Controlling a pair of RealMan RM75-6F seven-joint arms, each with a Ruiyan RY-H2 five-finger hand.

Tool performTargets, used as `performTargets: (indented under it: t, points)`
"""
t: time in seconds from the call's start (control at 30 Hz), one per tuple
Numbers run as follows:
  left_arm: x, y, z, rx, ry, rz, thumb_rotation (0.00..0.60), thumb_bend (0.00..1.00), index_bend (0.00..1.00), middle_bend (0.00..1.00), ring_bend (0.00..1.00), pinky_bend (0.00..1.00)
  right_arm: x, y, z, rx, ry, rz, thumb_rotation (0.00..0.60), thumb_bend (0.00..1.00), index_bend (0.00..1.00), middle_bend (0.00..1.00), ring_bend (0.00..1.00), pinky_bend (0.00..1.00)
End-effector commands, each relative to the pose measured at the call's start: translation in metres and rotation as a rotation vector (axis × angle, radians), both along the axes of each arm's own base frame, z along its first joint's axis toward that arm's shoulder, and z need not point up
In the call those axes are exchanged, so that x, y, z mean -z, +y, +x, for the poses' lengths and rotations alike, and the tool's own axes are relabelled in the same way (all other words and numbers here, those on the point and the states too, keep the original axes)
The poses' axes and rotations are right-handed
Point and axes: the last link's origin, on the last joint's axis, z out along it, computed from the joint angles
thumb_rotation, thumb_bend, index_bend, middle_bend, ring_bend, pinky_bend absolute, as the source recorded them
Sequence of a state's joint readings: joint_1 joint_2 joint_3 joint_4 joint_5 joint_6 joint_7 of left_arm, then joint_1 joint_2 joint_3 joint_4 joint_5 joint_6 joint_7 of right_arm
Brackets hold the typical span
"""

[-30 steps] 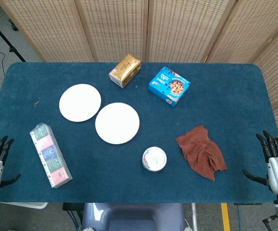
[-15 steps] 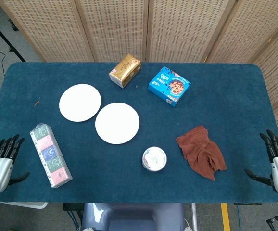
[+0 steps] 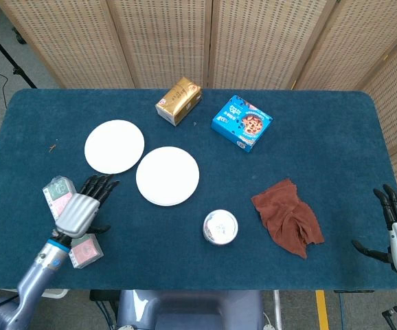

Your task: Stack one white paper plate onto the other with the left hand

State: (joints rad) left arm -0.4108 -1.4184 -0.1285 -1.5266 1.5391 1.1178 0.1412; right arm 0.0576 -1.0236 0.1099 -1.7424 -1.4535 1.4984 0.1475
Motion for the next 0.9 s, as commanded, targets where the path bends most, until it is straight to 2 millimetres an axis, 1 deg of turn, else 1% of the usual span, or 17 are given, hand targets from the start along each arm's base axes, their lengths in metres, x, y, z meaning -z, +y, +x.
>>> performTargets:
  t: [0.03, 0.2, 0.3, 0.43, 0.53, 0.6, 0.67, 0.77, 0.9]
  points:
    - [0.027, 0.025, 0.018, 0.011, 0.030, -0.007, 0.600, 0.00, 0.18, 0.00, 0.00, 0.00, -0.001, -0.001, -0.002, 0.007, -0.001, -0.003, 0.600, 0.00, 0.00, 0.00, 0.00, 0.00]
    - [0.053, 0.042, 0.027, 0.001, 0.056, -0.010, 0.600, 0.01, 0.24, 0.00, 0.00, 0.00, -0.002, -0.003, -0.006, 0.023, -0.008, -0.006, 0.600, 0.00, 0.00, 0.00, 0.00, 0.00]
    - [0.064, 0.045, 0.030, -0.010, 0.042, -0.025, 0.600, 0.05, 0.26, 0.00, 0.00, 0.00, -0.004, -0.003, -0.007, 0.026, -0.014, -0.010, 0.600, 0.00, 0.00, 0.00, 0.00, 0.00]
    - [0.075, 0.047, 0.034, -0.003, 0.038, -0.025, 0.600, 0.06, 0.27, 0.00, 0.00, 0.00, -0.007, -0.003, -0.007, 0.025, -0.023, -0.020, 0.600, 0.00, 0.00, 0.00, 0.00, 0.00]
    - [0.083, 0.047, 0.039, 0.002, 0.016, -0.027, 0.600, 0.07, 0.32, 0.00, 0.00, 0.00, -0.008, -0.003, -0.008, 0.027, -0.029, -0.019, 0.600, 0.00, 0.00, 0.00, 0.00, 0.00]
    - [0.087, 0.048, 0.042, 0.014, 0.011, -0.021, 0.600, 0.10, 0.36, 0.00, 0.00, 0.00, -0.008, -0.003, -0.008, 0.029, -0.032, -0.020, 0.600, 0.00, 0.00, 0.00, 0.00, 0.00]
    - [0.090, 0.050, 0.044, 0.020, 0.010, -0.011, 0.600, 0.16, 0.40, 0.00, 0.00, 0.00, -0.009, -0.003, -0.009, 0.029, -0.034, -0.021, 0.600, 0.00, 0.00, 0.00, 0.00, 0.00]
    - [0.094, 0.054, 0.045, 0.009, -0.004, -0.007, 0.600, 0.22, 0.41, 0.00, 0.00, 0.00, -0.010, -0.004, -0.009, 0.030, -0.037, -0.022, 0.600, 0.00, 0.00, 0.00, 0.00, 0.00]
    - [0.099, 0.059, 0.047, 0.006, -0.009, -0.001, 0.600, 0.23, 0.41, 0.00, 0.00, 0.00, -0.010, -0.004, -0.011, 0.035, -0.038, -0.021, 0.600, 0.00, 0.00, 0.00, 0.00, 0.00]
